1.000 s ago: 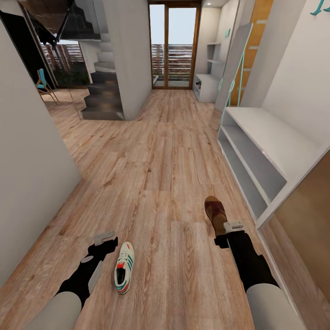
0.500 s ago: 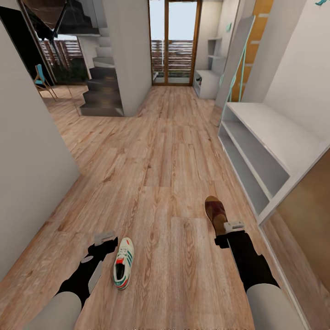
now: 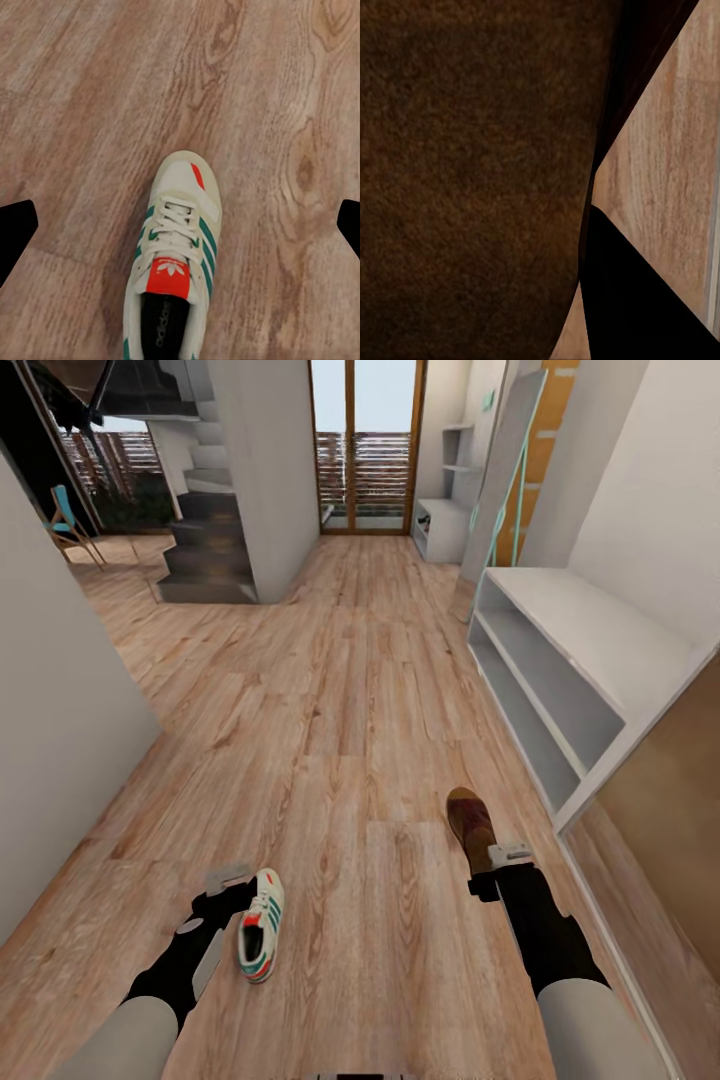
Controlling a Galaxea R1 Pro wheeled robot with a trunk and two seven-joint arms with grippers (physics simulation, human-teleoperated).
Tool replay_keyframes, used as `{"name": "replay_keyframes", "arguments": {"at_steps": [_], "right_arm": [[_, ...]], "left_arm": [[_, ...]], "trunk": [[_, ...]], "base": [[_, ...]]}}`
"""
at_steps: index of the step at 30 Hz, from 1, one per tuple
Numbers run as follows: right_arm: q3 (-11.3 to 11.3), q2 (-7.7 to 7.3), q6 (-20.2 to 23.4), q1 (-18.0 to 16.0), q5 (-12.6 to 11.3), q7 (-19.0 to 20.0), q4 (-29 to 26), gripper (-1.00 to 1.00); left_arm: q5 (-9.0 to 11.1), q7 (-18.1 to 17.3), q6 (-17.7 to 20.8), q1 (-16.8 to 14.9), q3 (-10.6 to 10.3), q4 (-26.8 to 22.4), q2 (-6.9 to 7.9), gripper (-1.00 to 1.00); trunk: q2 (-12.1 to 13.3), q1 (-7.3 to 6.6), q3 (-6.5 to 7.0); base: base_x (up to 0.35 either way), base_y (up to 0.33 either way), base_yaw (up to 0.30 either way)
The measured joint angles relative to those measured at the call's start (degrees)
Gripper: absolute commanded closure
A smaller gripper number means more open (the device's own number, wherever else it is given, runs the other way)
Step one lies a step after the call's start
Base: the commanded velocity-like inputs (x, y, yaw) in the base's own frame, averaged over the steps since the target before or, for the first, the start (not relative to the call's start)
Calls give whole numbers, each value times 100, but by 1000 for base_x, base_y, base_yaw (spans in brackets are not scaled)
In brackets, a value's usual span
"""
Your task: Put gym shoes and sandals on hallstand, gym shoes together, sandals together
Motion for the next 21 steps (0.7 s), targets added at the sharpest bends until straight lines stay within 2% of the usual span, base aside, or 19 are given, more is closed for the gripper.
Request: {"name": "replay_keyframes", "arguments": {"at_steps": [13, 21], "right_arm": [[-9, -4, -9, 0, -2, -9, 0, 100], [-9, -4, -9, 0, -2, -9, 0, 100]], "left_arm": [[-22, -35, -114, 13, 0, -1, 2, -100], [-44, -35, -231, 159, -1, 1, 5, -100]], "trunk": [[-521, 286, -353], [-842, 461, -570]], "base": [[0, 0, -123], [0, 0, -124]]}}
